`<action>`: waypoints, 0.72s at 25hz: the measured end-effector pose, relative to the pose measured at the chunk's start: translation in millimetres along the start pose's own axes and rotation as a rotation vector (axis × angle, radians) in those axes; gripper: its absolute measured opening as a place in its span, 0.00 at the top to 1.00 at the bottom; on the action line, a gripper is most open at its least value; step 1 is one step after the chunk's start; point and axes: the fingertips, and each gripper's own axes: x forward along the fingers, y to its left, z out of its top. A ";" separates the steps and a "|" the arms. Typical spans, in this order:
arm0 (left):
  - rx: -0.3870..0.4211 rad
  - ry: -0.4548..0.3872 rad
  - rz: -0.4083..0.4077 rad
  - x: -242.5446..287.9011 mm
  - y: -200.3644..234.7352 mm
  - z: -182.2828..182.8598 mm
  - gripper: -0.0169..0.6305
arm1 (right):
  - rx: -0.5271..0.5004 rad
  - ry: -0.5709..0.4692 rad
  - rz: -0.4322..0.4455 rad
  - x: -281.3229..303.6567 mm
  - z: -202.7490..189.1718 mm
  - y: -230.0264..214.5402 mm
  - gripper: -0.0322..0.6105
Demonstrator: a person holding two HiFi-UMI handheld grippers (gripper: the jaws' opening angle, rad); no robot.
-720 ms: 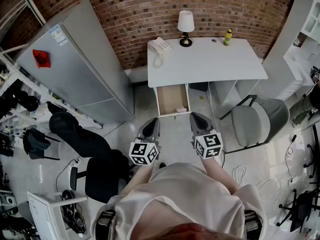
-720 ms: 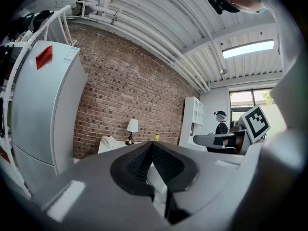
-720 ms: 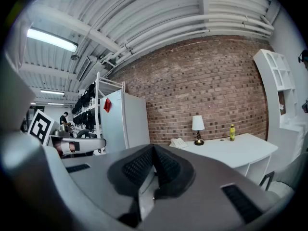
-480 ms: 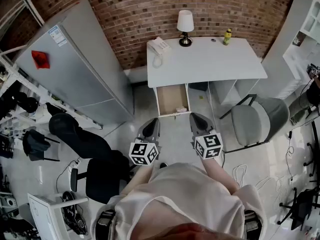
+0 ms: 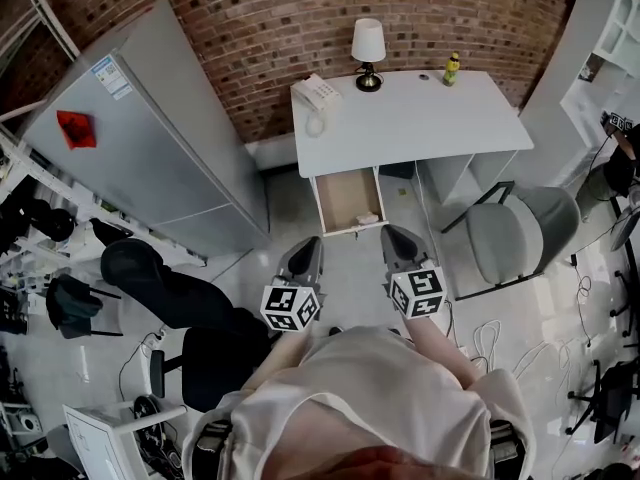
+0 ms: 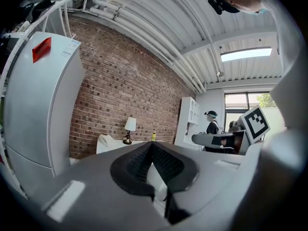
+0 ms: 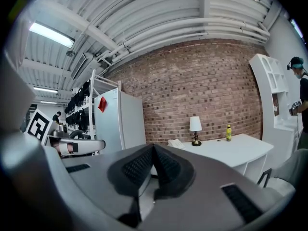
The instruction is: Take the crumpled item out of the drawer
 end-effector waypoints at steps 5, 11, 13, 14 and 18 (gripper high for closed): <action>-0.005 0.003 -0.035 -7.0 21.6 0.1 0.96 | -0.003 0.004 -0.034 11.5 -2.6 20.8 0.94; -0.009 0.004 -0.083 -13.5 39.2 1.7 0.96 | -0.010 0.014 -0.074 21.8 -2.4 42.7 0.94; -0.010 0.001 -0.090 -14.6 44.9 2.9 0.96 | -0.013 0.012 -0.079 26.4 -1.1 48.0 0.94; -0.013 -0.001 -0.092 -14.5 46.8 2.8 0.96 | -0.016 0.012 -0.079 28.1 -0.6 49.2 0.94; -0.024 0.002 -0.091 -9.7 52.4 0.4 0.96 | -0.019 0.019 -0.080 36.2 -1.8 46.4 0.94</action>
